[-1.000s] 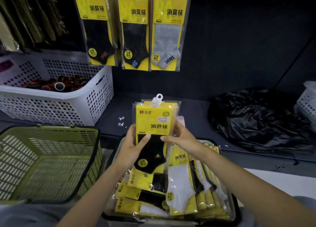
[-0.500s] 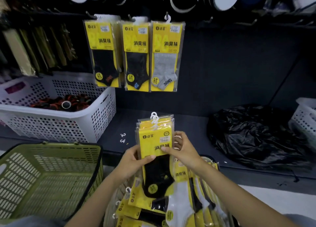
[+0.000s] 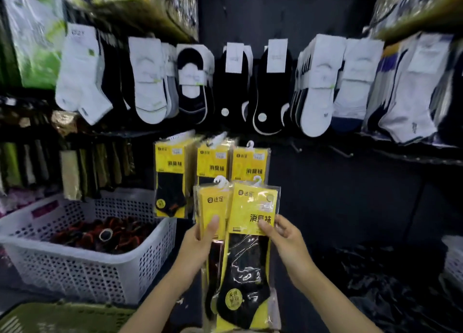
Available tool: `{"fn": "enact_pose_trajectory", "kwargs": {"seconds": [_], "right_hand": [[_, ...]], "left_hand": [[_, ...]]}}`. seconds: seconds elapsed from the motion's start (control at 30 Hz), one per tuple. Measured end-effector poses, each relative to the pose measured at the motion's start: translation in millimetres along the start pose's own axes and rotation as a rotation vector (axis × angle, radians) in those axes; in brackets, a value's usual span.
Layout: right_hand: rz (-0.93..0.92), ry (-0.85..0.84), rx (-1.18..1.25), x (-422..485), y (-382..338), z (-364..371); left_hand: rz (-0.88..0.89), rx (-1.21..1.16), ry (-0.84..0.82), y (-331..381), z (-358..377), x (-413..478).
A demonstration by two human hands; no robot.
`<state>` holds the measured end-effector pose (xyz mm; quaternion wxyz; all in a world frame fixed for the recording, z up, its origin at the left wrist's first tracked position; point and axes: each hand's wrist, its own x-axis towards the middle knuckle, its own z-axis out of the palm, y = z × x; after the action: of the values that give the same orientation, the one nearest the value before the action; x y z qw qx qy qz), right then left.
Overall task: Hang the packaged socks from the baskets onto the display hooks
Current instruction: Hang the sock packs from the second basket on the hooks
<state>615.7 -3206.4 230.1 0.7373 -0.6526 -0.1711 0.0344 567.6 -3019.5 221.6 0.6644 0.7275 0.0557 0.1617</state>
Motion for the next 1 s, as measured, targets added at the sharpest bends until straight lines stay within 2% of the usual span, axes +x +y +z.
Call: {"fn": "enact_pose_trajectory", "kwargs": {"seconds": [0.13, 0.37, 0.73, 1.0], "right_hand": [[0.0, 0.095, 0.059, 30, -16, -3], [-0.034, 0.175, 0.001, 89, -34, 0], [-0.068, 0.199, -0.069, 160, -6, 10], [-0.03, 0.378, -0.123, 237, 22, 4]], "left_hand": [[0.027, 0.002, 0.108, 8, -20, 23], [0.043, 0.028, 0.296, 26, -60, 57], [0.119, 0.027, 0.316, 36, -76, 96], [0.142, -0.053, 0.311, 31, -75, 120]]}}
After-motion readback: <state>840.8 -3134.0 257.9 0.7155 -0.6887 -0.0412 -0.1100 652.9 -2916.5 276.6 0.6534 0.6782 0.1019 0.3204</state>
